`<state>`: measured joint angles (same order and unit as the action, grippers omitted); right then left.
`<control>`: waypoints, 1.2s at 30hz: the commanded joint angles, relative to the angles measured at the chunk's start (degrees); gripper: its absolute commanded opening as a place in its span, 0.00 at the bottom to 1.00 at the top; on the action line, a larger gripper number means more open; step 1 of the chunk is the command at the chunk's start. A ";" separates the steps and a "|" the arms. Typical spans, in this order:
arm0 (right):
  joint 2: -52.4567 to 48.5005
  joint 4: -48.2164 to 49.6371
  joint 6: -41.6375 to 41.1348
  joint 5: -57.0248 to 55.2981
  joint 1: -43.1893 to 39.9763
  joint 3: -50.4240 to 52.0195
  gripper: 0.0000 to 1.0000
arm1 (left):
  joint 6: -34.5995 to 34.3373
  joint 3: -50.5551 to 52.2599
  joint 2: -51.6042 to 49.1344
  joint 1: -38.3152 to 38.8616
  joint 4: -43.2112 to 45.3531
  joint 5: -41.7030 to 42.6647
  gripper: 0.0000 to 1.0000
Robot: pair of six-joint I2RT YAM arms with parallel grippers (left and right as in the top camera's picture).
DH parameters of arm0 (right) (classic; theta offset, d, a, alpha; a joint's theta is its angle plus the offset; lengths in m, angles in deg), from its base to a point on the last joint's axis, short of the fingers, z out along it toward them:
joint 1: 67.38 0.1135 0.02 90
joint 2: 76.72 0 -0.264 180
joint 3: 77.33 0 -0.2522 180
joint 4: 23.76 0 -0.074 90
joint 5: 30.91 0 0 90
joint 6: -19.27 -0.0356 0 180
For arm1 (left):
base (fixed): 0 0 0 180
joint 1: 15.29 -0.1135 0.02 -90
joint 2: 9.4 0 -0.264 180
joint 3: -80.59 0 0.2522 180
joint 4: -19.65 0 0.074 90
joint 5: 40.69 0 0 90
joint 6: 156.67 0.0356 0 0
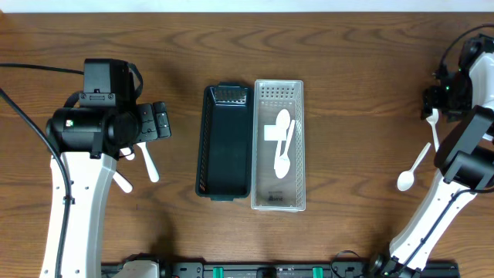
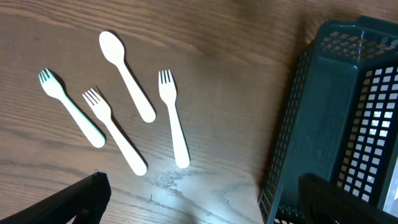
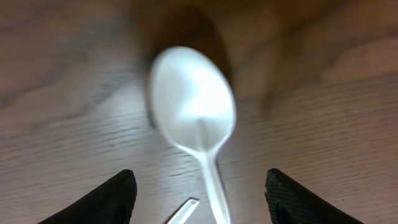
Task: Pack container
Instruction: 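Grasp a third white spoon with the right gripper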
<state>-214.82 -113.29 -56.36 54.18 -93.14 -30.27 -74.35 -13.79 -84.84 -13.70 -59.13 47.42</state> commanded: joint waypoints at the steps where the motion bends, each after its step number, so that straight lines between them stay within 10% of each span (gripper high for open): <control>1: -1.66 0.37 0.68 0.85 -1.84 1.01 0.68 | -0.09 -0.81 -0.13 -0.28 -0.24 -0.31 0.98; 14: -1.66 8.94 -0.57 1.38 -2.29 12.33 0.64 | -0.11 -0.81 -0.13 -0.28 -0.09 -0.31 0.98; 24: -1.66 10.25 -2.89 2.19 -1.01 14.38 0.21 | -0.11 -0.81 -0.13 -0.28 -0.07 -0.31 0.98; 36: 3.23 4.55 -8.15 2.19 6.99 6.54 0.01 | -0.09 -0.81 -0.13 -0.28 -0.07 -0.31 0.98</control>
<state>-212.09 -107.58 -61.89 54.91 -89.58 -20.34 -74.35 -13.79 -84.84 -13.70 -59.04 47.42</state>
